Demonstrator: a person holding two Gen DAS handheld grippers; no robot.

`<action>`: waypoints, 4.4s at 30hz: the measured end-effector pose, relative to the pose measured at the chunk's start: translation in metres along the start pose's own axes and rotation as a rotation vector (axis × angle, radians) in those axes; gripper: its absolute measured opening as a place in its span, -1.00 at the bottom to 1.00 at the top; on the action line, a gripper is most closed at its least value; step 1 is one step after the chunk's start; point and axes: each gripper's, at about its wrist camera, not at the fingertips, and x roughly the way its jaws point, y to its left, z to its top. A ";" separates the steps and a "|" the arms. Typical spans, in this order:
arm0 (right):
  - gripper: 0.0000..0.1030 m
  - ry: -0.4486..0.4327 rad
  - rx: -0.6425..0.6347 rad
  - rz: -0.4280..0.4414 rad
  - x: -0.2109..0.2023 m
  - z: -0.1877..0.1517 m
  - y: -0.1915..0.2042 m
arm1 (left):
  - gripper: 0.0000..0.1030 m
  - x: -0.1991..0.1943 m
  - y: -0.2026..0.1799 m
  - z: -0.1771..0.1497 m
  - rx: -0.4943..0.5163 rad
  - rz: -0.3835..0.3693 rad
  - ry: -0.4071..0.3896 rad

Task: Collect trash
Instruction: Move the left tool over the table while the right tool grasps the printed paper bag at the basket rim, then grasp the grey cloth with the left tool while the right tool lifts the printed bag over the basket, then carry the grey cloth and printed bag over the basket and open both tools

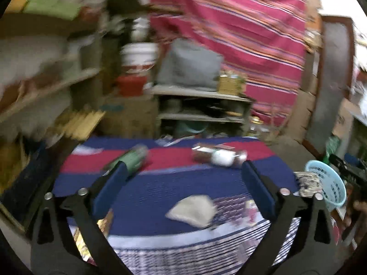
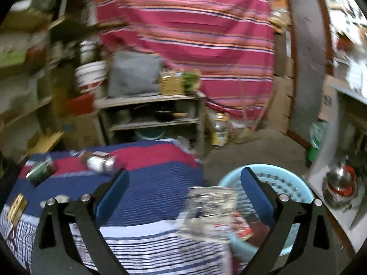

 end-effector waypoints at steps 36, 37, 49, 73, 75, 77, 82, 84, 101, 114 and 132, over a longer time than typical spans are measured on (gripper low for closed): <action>-0.50 0.419 -0.130 -0.233 0.130 -0.072 -0.011 | 0.84 0.139 0.007 -0.088 -0.055 -0.042 0.378; -0.73 0.417 -0.121 -0.220 0.131 -0.072 -0.012 | 0.82 0.141 0.006 -0.089 -0.063 -0.044 0.383; -1.00 0.273 0.017 -0.074 0.085 -0.045 -0.016 | -0.99 0.135 -0.017 -0.088 -0.038 -0.164 0.362; -0.99 0.025 -0.003 0.035 -0.001 -0.004 -0.009 | -1.00 0.057 -0.057 -0.039 0.055 -0.128 0.104; -0.99 0.005 0.012 -0.019 -0.007 -0.002 -0.037 | -1.00 0.063 -0.085 -0.031 0.054 -0.175 0.109; -0.99 -0.016 0.008 -0.064 -0.011 -0.002 -0.062 | -1.00 0.066 -0.121 -0.020 0.066 -0.230 0.099; -0.99 -0.029 0.142 -0.199 -0.020 -0.011 -0.152 | -1.00 0.076 -0.223 -0.006 0.138 -0.360 0.087; -0.99 -0.041 0.212 -0.210 -0.024 -0.015 -0.181 | -1.00 0.083 -0.262 -0.009 0.157 -0.405 0.097; -1.00 -0.023 0.301 -0.175 -0.002 -0.034 -0.223 | -1.00 0.139 -0.391 -0.063 0.260 -0.529 0.222; -0.92 0.004 0.306 -0.187 0.012 -0.039 -0.216 | -0.79 0.141 -0.398 -0.066 0.279 -0.526 0.237; 0.50 -0.073 0.379 -0.175 -0.004 -0.040 -0.224 | -0.19 0.145 -0.371 -0.055 0.211 -0.500 0.227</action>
